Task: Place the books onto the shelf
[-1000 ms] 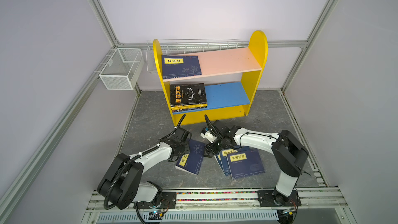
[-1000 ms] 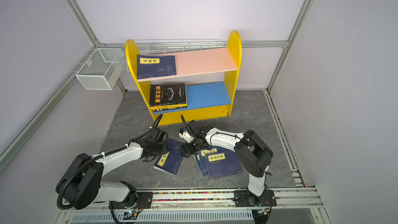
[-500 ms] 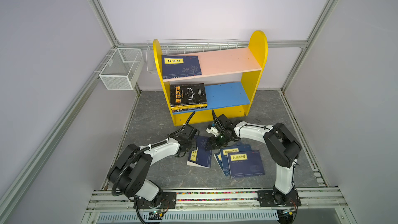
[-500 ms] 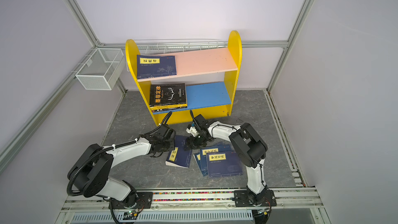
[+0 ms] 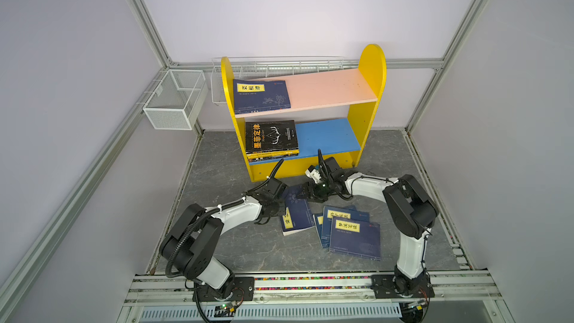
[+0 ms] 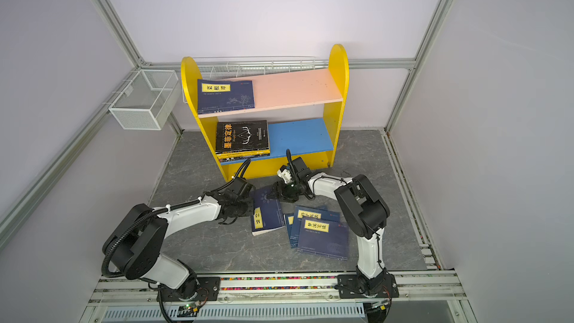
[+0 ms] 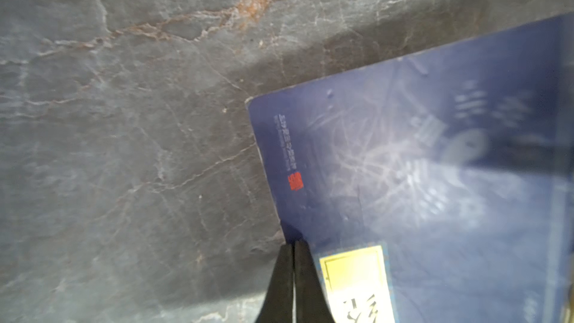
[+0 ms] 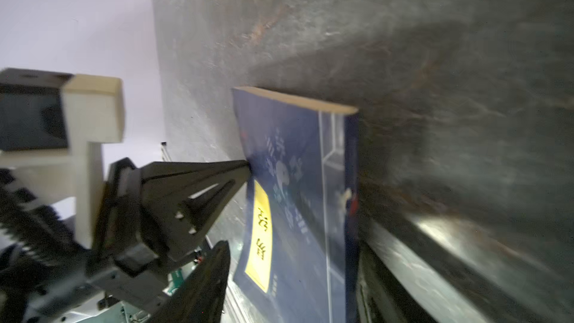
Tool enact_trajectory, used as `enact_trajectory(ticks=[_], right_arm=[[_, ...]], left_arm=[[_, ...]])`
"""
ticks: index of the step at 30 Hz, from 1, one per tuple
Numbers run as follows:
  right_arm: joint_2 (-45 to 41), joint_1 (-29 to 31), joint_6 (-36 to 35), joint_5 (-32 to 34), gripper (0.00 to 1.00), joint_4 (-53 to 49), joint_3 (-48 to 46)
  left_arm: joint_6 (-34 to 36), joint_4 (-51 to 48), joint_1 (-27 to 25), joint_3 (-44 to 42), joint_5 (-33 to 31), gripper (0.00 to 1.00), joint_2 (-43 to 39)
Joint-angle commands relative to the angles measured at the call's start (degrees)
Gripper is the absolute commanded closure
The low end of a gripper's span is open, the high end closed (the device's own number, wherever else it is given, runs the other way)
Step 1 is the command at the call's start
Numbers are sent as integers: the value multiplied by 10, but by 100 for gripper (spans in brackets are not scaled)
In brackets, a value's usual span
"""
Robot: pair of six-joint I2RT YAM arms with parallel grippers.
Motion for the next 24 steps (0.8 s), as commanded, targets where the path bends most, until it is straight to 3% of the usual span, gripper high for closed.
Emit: enact_trajectory(ticks=[1,8,14,17,21,24], right_arm=[[-38,29,16,-79,41,94,-4],[-60,34,-41,-46,71,28,-5],[-99,20,-48,-1,93,24,-43],[-145,7,-25,-2,93,83,-84],[-233,-15,17,20,93,177,-134],[-286,-29,42,48,93,218,-148]], left_arm=[[20,-38,-14,-27,72,99,53],[22,-43,-14,-20,70,99,43],[16,-49,-13,-25,54,96,-25],[6,-37,-9,-32,60,85,-97],[-3,8,-4,-56,89,61,-231],[-19,50,-1,-86,76,49,-331]])
